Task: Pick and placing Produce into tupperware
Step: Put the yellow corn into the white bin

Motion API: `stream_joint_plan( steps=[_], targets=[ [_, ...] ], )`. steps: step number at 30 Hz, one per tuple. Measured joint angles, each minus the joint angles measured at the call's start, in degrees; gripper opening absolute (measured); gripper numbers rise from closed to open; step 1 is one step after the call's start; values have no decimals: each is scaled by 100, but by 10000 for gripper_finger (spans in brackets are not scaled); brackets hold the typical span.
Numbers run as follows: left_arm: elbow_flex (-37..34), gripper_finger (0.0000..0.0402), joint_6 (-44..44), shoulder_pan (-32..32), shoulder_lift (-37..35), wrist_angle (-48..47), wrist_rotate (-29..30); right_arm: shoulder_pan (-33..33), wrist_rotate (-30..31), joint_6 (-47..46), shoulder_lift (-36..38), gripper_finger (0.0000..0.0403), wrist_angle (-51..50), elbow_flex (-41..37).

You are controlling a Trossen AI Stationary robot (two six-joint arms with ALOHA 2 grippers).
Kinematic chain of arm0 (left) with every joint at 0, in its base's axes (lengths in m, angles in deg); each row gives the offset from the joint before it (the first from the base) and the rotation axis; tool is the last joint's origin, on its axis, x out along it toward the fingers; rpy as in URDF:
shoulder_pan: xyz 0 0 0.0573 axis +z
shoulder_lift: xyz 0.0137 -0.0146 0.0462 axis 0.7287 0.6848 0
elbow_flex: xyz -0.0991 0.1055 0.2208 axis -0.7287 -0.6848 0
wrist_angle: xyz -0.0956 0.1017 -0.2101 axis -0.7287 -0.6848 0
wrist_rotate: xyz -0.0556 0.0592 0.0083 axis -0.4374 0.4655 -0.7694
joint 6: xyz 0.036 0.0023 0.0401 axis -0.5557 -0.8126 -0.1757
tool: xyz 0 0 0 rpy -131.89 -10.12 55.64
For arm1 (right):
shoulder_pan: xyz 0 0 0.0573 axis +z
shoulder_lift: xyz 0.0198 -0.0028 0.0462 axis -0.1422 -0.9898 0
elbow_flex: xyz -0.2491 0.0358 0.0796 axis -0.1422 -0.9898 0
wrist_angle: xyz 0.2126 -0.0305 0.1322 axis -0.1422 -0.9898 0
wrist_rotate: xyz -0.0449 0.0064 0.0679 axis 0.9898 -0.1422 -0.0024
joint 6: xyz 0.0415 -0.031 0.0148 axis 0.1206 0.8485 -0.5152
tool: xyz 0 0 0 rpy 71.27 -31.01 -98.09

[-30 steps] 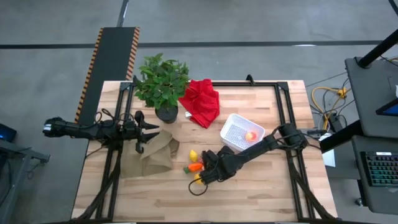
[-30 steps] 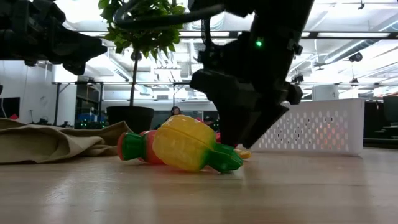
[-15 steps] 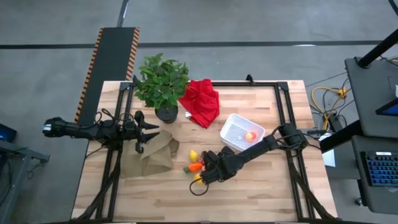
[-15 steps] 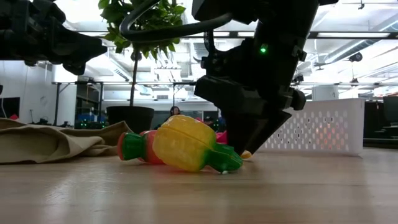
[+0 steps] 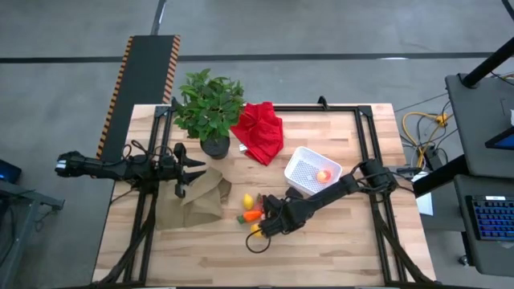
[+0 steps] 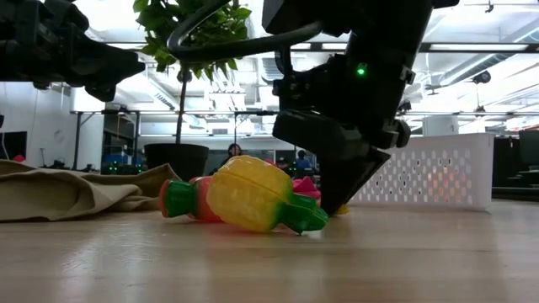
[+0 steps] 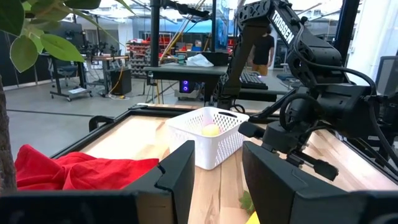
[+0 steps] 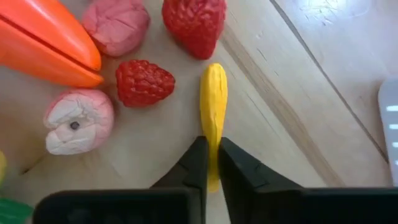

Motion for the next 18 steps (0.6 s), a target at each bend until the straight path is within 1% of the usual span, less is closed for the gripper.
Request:
stream_joint_plan(
  steps=[8,15,18],
  targets=[
    [-2,121,0,-2,-4,0,0,-2,-49,16,191,10,-511,-38],
    [-2,121,0,-2,-6,3,-2,121,-37,3,683,9,-629,-39],
    [-2,121,0,-2,-6,5,-2,158,-15,31,1076,9,-798,-39]
  ],
)
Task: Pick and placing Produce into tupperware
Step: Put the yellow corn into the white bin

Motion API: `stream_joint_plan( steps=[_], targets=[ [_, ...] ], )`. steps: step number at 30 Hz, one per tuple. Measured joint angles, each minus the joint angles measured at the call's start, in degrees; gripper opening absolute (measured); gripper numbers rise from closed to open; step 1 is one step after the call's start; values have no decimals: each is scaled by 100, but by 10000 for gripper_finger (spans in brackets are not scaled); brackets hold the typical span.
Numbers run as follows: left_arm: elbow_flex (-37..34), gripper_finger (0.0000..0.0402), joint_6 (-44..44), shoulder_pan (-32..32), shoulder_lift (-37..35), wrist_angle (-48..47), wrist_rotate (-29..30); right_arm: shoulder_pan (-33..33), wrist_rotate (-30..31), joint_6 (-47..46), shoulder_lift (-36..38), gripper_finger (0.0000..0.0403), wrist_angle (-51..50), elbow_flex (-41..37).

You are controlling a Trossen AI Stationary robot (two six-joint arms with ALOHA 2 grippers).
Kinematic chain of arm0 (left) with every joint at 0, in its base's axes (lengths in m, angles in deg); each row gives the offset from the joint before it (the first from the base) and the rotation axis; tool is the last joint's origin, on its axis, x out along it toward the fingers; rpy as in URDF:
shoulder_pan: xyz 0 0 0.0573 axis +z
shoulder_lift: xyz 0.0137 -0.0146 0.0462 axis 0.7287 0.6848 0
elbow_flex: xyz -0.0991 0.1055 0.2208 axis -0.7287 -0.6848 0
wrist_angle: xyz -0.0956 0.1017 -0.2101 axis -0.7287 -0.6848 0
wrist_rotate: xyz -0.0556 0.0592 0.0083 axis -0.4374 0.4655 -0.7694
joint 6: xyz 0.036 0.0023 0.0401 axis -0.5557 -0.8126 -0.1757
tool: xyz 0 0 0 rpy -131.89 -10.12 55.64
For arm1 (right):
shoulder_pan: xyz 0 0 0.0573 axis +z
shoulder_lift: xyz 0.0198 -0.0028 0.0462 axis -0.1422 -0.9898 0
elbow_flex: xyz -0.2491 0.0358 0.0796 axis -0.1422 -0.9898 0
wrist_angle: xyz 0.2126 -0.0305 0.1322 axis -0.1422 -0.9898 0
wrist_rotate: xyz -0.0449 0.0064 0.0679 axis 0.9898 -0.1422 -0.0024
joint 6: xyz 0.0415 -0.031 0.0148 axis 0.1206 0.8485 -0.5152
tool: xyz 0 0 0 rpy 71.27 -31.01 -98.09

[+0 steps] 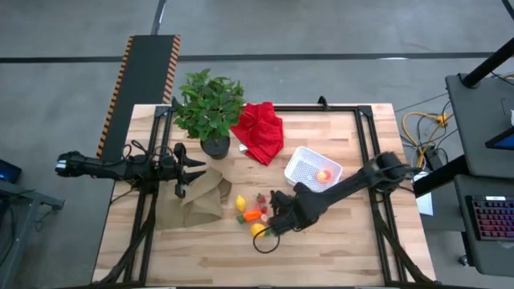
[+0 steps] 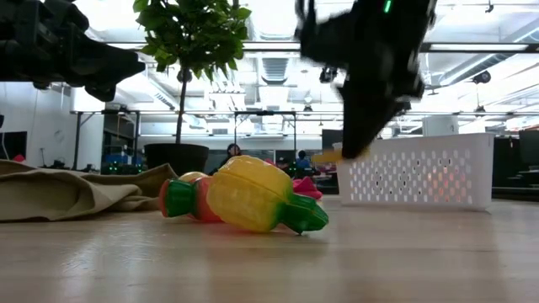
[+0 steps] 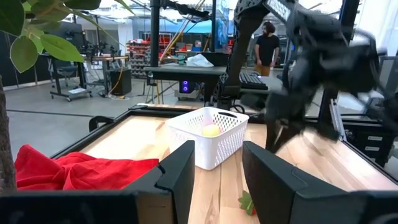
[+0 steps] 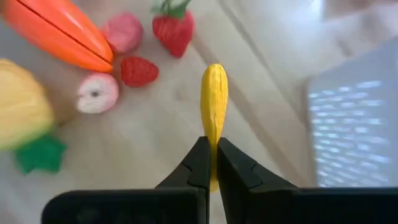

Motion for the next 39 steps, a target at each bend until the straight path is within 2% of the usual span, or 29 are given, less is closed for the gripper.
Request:
stream_joint_plan(
  steps=[5,9,14,20,25,29,34,39],
  targets=[
    [0,121,-2,0,2,0,0,25,490,52,880,9,-446,-40],
    [0,121,-2,0,2,-10,-1,-22,638,118,1665,9,-816,-279],
    [0,121,-2,0,2,-33,1,-216,624,121,2541,9,-900,-920],
    [-1,121,-4,0,3,-19,-1,-701,222,200,3245,9,-901,-1956],
    [-2,121,-4,0,2,2,2,-1279,101,619,3483,9,-599,-2555],
    [-2,121,-4,0,2,0,2,-1766,-224,1343,3502,9,120,-2849],
    [-2,121,-4,0,6,4,2,-2266,-374,1944,3365,9,595,-2976],
    [-2,121,-15,0,-4,1,2,-2602,-597,2280,3150,9,651,-3038]
  ],
)
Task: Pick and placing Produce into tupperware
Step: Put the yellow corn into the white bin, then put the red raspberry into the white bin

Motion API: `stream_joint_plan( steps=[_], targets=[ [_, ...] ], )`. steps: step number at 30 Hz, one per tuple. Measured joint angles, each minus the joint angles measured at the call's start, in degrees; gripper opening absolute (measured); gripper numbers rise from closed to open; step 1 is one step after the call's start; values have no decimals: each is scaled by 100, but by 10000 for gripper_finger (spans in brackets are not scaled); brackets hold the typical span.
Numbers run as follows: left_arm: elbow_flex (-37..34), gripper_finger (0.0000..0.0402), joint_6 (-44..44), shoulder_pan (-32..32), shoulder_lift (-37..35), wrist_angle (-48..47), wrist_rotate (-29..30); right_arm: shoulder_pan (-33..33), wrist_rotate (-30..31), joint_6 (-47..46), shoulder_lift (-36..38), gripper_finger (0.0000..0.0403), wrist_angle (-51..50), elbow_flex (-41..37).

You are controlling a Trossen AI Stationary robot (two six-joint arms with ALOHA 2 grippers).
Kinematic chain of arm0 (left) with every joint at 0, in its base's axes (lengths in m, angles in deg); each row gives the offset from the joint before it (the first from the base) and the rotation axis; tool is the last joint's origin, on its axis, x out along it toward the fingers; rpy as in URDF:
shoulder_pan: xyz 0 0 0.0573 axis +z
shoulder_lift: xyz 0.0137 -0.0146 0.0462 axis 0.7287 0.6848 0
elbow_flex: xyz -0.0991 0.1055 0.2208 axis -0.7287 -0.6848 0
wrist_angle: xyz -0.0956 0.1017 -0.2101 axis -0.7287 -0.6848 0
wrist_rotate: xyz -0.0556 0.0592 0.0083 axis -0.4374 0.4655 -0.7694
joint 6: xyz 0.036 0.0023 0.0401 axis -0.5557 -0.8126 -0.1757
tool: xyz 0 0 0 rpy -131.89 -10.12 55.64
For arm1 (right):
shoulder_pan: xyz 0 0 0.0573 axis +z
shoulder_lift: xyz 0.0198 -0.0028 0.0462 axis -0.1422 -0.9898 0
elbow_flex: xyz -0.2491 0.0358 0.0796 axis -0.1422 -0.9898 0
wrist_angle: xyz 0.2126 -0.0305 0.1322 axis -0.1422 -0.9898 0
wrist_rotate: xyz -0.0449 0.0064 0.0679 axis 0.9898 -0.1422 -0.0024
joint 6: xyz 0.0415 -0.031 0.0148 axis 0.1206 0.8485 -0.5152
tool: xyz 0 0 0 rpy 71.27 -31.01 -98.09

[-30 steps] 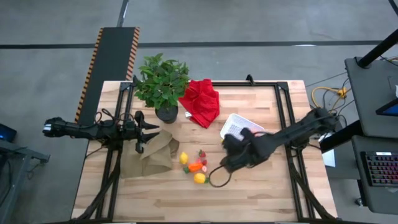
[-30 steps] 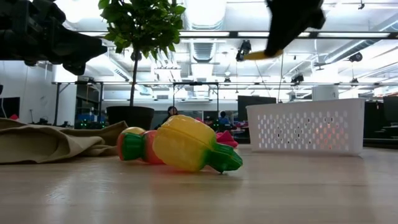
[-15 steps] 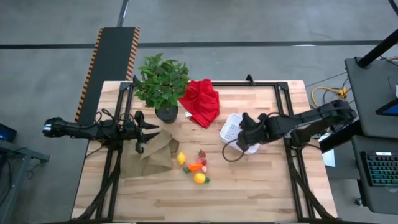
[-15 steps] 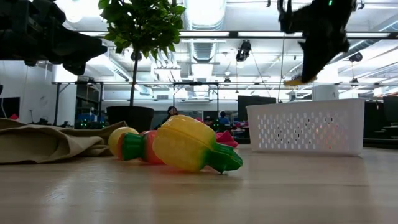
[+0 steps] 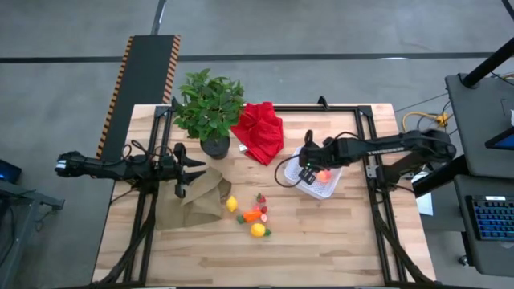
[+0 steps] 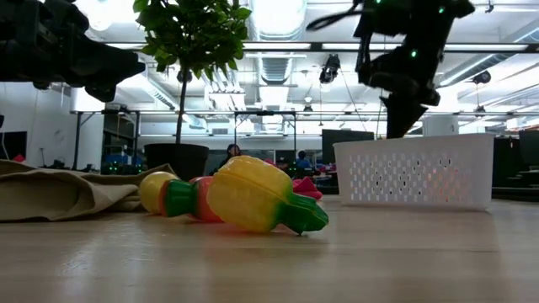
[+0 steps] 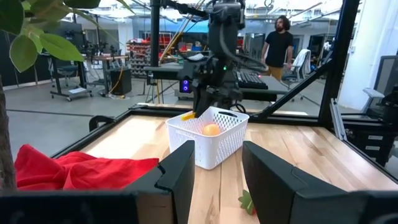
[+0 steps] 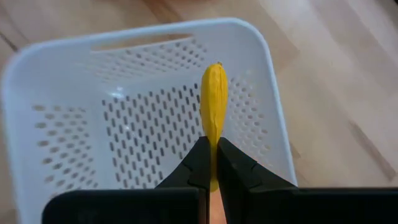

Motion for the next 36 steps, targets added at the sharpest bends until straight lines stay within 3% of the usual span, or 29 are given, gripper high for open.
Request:
stream_joint_plan(
  steps=[13,22,30,36],
  targets=[
    [0,121,-24,0,-8,1,0,-325,-17,428,-811,19,193,129],
    [0,121,-20,0,4,1,0,-325,0,408,-862,110,187,234],
    [0,121,-19,1,5,1,0,-260,-43,26,-393,183,266,236],
    [0,121,-18,0,7,-1,2,380,-98,232,109,198,1510,236]
  ],
)
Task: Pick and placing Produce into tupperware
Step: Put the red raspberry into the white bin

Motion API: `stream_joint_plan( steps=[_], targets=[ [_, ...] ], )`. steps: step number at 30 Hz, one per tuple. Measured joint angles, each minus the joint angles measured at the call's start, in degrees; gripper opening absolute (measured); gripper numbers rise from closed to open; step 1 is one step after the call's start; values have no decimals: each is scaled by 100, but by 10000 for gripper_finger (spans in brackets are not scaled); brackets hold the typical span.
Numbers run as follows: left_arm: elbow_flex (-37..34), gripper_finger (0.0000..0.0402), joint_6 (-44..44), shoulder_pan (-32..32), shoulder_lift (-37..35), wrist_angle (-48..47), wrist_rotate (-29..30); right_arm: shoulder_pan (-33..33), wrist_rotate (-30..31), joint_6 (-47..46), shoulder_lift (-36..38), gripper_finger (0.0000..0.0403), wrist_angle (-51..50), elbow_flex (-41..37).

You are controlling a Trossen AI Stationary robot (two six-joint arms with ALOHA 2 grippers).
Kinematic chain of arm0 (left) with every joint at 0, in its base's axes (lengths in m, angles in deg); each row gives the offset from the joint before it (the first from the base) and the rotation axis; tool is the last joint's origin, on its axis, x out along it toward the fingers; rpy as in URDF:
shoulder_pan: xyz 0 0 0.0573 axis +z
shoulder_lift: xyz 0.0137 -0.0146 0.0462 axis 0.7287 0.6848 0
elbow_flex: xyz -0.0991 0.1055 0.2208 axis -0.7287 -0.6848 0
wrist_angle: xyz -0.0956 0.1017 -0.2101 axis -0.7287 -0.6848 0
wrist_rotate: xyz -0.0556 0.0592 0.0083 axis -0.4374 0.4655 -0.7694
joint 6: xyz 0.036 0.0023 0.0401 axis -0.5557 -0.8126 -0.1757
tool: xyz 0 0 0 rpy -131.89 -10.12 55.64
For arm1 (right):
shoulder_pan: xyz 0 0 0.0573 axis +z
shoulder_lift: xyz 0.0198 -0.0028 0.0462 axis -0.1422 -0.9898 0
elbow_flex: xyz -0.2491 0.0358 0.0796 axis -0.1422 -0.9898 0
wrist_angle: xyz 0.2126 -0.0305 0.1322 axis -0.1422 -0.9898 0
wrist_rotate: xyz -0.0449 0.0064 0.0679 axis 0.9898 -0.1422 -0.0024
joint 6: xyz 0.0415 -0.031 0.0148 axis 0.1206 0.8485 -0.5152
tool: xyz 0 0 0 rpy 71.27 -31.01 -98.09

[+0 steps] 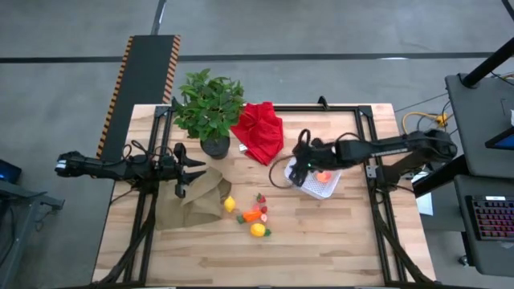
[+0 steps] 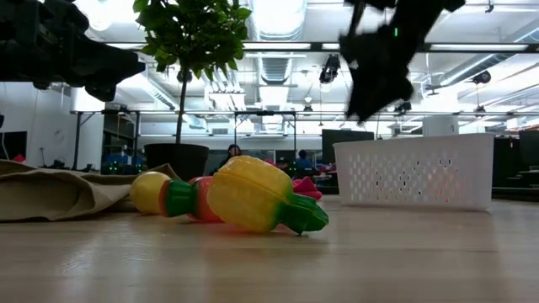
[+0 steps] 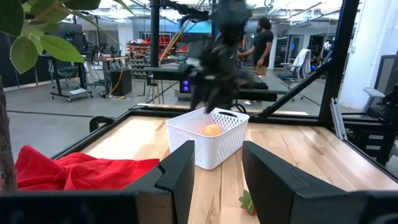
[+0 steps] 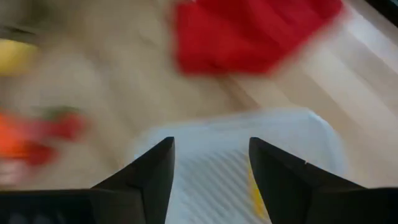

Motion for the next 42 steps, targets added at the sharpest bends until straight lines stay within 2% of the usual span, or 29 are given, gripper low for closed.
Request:
stream_joint_plan(
  steps=[7,11,13,16,21,29,36,42],
  targets=[
    [0,121,11,0,-2,-2,84,816,-230,911,-215,194,1526,4],
    [0,121,11,0,31,-7,110,890,-282,910,-599,196,1933,4],
    [0,121,11,1,36,-38,114,882,-550,910,-873,196,2104,10],
    [0,121,11,0,51,-42,114,886,-807,922,-1383,196,2061,231],
    [0,121,9,1,73,-35,112,936,-869,1306,-2070,196,1911,865],
    [0,121,24,1,101,-77,110,936,-866,1643,-3046,194,649,1897],
    [0,121,33,2,115,-177,105,936,-1255,1753,-3540,195,512,2291],
    [0,121,33,0,112,-203,103,921,-1252,1765,-3686,207,556,2302]
  ],
)
